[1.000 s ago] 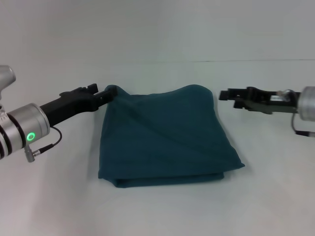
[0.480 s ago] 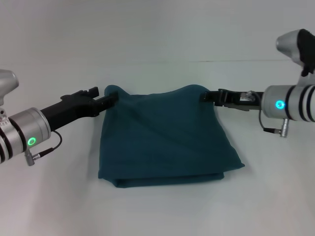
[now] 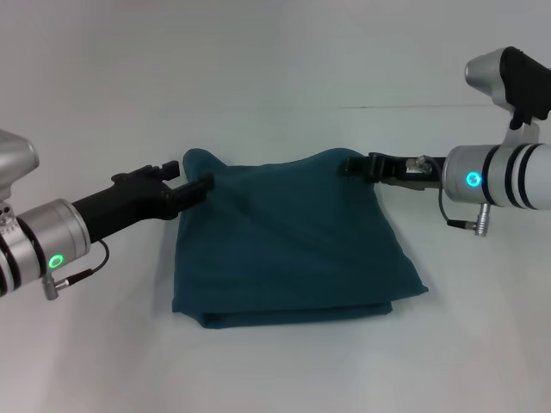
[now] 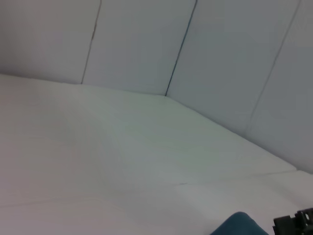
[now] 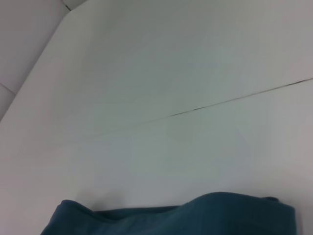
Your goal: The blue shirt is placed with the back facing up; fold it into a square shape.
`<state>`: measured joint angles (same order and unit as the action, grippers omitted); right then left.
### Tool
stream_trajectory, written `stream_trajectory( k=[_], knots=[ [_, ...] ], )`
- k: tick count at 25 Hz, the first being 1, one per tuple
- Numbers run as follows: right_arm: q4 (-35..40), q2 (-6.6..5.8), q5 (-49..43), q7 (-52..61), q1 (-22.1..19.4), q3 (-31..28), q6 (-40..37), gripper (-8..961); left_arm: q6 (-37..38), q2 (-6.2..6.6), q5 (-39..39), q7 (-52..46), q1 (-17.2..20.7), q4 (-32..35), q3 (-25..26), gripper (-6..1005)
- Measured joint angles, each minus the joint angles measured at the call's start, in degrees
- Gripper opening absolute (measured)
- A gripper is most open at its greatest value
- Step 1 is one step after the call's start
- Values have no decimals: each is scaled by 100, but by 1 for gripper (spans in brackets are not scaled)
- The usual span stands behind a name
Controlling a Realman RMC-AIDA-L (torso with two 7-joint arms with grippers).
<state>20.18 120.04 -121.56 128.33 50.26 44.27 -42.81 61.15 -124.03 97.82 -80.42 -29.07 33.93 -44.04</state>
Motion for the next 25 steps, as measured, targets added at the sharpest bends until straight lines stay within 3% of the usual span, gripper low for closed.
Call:
stream_trajectory(
  k=[14,19,22,25],
  knots=[
    [-256,1,10,-285,179,70,353,538,71,11,74,174,63,49,21,707],
    [-412,16,73,-453,234,92,559,332,66,11,74,176,62,52,24,707],
    [-456,18,152,-508,261,89,613,104,52,10,74,177,70,53,29,707],
    [-429,15,163,-510,261,83,538,83,36,11,74,177,77,53,35,707]
  ],
)
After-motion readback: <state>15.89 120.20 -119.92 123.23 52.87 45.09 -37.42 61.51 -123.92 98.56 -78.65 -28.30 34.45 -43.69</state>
